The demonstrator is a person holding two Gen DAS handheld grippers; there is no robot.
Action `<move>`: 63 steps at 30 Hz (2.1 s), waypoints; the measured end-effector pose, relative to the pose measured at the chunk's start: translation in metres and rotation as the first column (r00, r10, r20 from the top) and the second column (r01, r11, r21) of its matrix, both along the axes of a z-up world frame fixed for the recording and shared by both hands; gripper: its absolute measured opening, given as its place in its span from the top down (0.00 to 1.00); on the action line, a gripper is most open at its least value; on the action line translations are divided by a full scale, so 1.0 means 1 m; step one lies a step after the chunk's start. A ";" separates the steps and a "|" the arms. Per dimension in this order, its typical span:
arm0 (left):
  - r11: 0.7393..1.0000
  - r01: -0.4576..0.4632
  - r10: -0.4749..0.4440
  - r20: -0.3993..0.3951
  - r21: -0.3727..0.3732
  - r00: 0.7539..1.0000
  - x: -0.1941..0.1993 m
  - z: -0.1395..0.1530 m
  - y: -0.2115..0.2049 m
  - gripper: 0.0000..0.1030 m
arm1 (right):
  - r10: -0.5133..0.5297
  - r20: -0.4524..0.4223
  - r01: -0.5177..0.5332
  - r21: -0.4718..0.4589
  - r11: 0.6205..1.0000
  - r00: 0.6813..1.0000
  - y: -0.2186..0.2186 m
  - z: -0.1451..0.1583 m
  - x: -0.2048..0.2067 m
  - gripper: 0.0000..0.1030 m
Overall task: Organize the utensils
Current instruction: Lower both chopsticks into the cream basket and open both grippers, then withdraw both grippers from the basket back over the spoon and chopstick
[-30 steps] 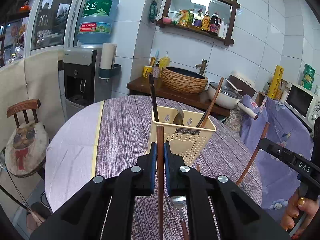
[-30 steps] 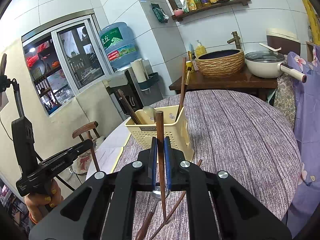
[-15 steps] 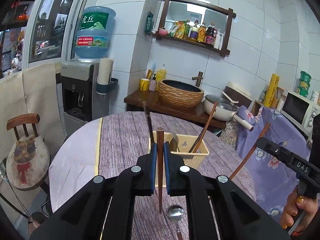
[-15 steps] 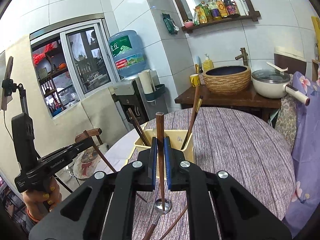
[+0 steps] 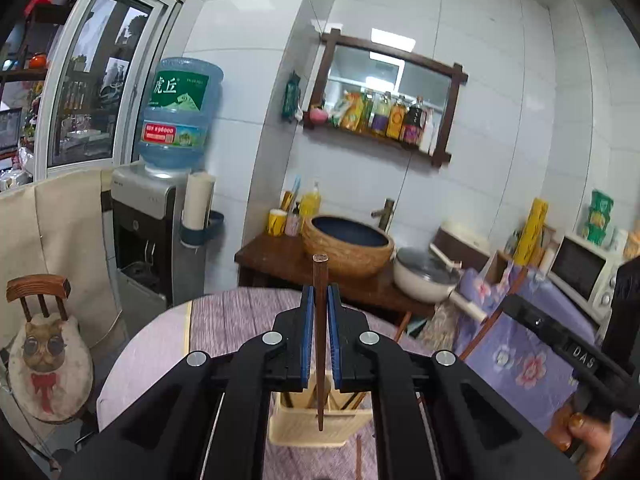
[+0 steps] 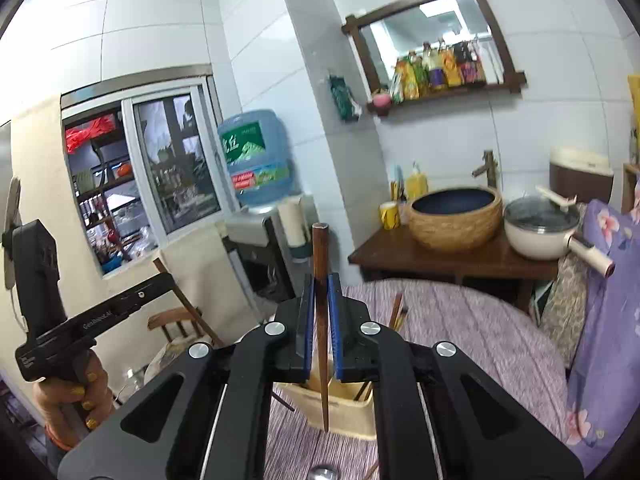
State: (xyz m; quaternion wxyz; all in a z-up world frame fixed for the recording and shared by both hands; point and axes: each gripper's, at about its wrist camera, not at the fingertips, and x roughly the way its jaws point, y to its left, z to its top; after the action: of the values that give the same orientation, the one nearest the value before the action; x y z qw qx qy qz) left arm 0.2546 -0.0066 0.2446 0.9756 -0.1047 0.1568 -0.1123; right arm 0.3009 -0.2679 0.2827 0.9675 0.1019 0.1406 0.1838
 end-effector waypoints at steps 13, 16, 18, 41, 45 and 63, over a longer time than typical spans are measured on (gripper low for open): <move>0.996 -0.077 0.079 -0.042 0.040 0.996 0.043 -0.050 -0.024 0.92 | -0.102 0.009 0.102 -0.045 0.994 0.995 0.024 -0.051 0.057 0.92; 0.996 -0.078 0.081 -0.078 0.033 0.994 0.050 -0.064 -0.021 0.92 | -0.100 -0.035 0.099 -0.025 0.995 0.994 0.022 -0.061 0.070 0.92; 0.996 -0.080 0.083 -0.084 0.033 0.993 0.052 -0.065 -0.018 0.92 | -0.104 -0.033 0.104 -0.007 0.995 0.994 0.019 -0.054 0.072 0.92; 0.995 -0.048 0.059 -0.122 0.091 0.991 0.056 -0.097 -0.031 0.92 | -0.095 -0.079 0.088 -0.081 0.993 0.992 0.042 -0.106 0.079 0.92; 0.995 -0.036 0.050 -0.153 0.093 0.987 0.058 -0.109 -0.032 0.92 | -0.091 -0.114 0.080 -0.097 0.992 0.989 0.045 -0.126 0.080 0.92; 0.988 -0.136 0.144 -0.101 0.080 0.984 -0.021 -0.144 -0.003 0.05 | -0.183 -0.063 0.167 -0.205 0.964 0.981 0.032 -0.167 -0.008 0.06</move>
State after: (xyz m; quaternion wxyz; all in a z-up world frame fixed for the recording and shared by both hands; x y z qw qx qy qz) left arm 0.2331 -0.0099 0.1002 0.9745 -0.0859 0.2049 -0.0320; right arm 0.2933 -0.2362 0.1161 0.9787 0.0243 0.1881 0.0783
